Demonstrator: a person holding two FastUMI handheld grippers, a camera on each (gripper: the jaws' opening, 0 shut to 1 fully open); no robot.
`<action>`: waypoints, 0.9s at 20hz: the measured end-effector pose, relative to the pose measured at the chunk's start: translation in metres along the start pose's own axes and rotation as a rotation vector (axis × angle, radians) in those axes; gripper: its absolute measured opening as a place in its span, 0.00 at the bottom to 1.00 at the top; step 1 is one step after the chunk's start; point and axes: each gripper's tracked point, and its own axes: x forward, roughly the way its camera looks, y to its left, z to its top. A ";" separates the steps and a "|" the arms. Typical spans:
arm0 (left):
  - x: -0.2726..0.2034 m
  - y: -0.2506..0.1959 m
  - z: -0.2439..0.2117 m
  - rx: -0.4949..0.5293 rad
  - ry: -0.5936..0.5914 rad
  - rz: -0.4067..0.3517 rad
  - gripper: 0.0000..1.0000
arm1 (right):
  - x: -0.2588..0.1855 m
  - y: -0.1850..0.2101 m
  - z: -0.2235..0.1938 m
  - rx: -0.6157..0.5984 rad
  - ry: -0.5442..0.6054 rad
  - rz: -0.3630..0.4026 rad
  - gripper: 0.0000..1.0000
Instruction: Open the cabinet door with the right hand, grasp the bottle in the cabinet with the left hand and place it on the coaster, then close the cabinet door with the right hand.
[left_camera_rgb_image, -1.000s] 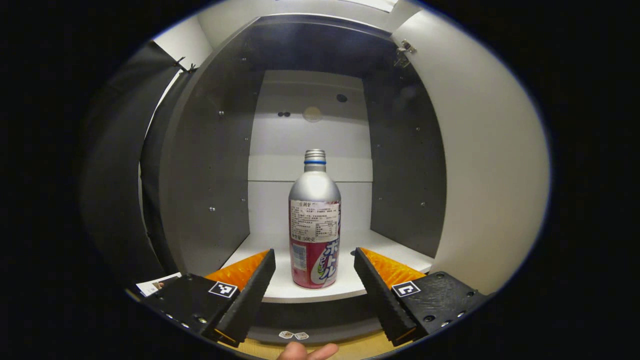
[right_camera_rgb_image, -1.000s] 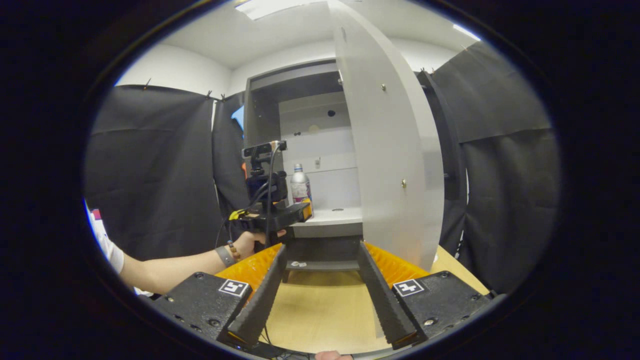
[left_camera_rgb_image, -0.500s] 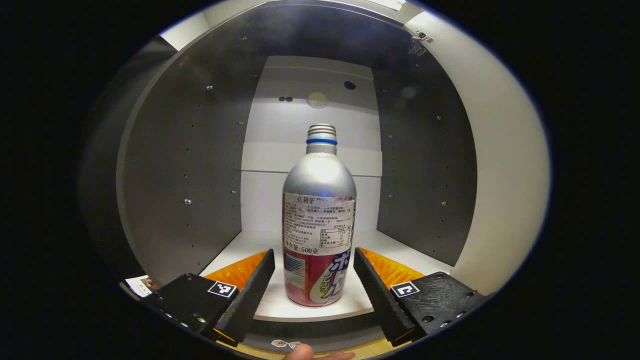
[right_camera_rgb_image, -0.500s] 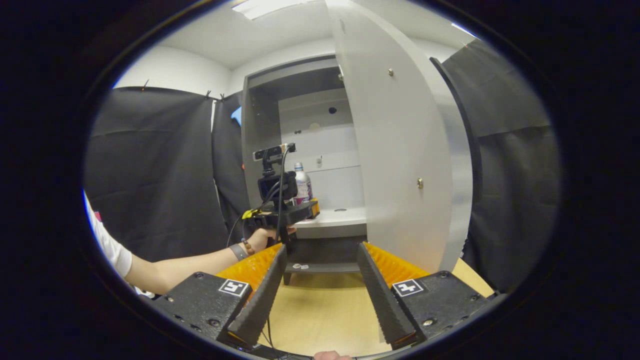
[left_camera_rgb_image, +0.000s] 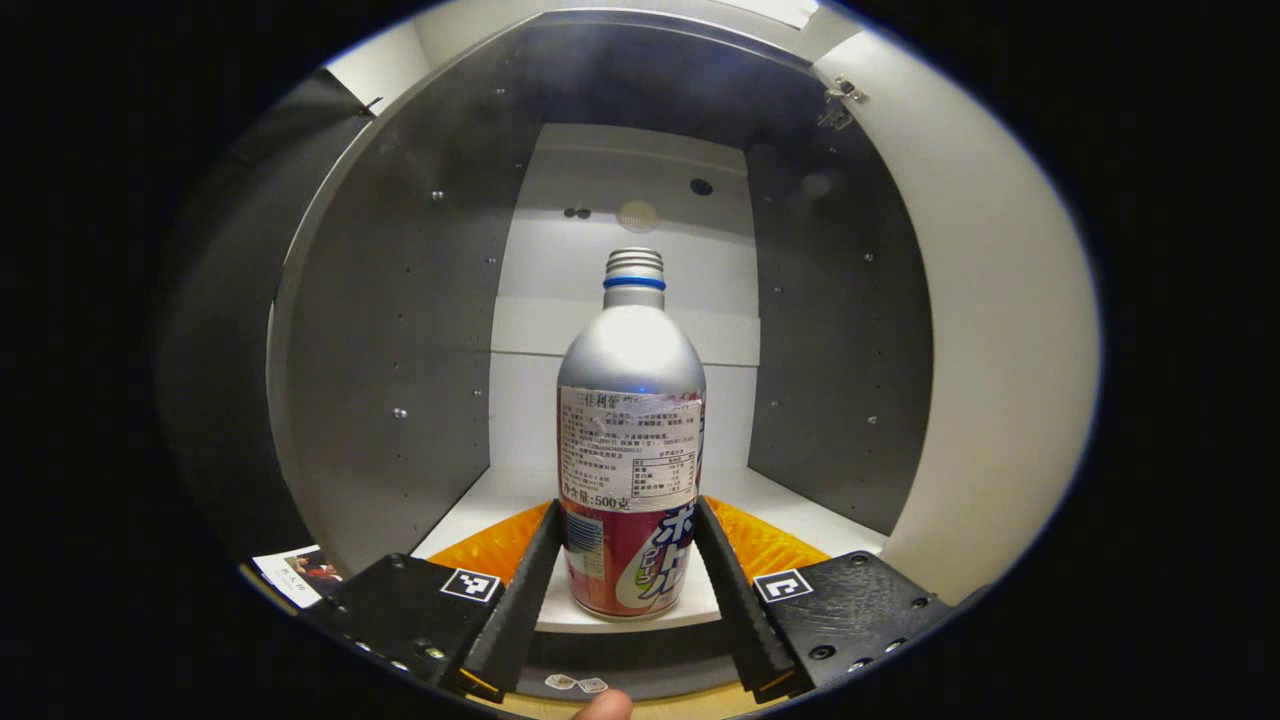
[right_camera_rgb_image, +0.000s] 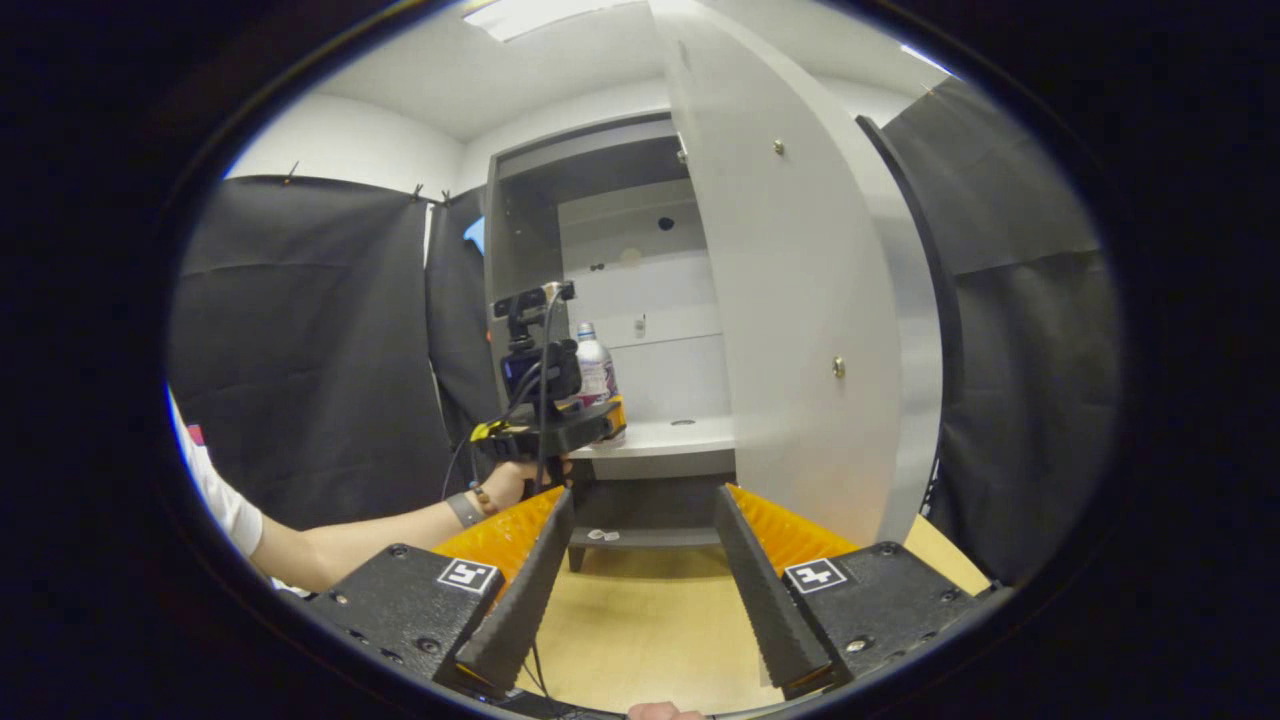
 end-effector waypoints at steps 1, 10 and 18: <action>-0.014 -0.001 0.002 0.000 -0.008 -0.016 0.77 | -0.001 0.000 0.000 0.001 -0.001 0.001 0.90; -0.148 0.027 -0.022 -0.007 -0.029 0.005 0.77 | -0.010 0.007 0.003 0.005 -0.014 0.044 0.90; -0.237 0.093 -0.095 0.024 0.008 0.197 0.77 | -0.018 0.028 -0.010 0.003 0.019 0.099 0.92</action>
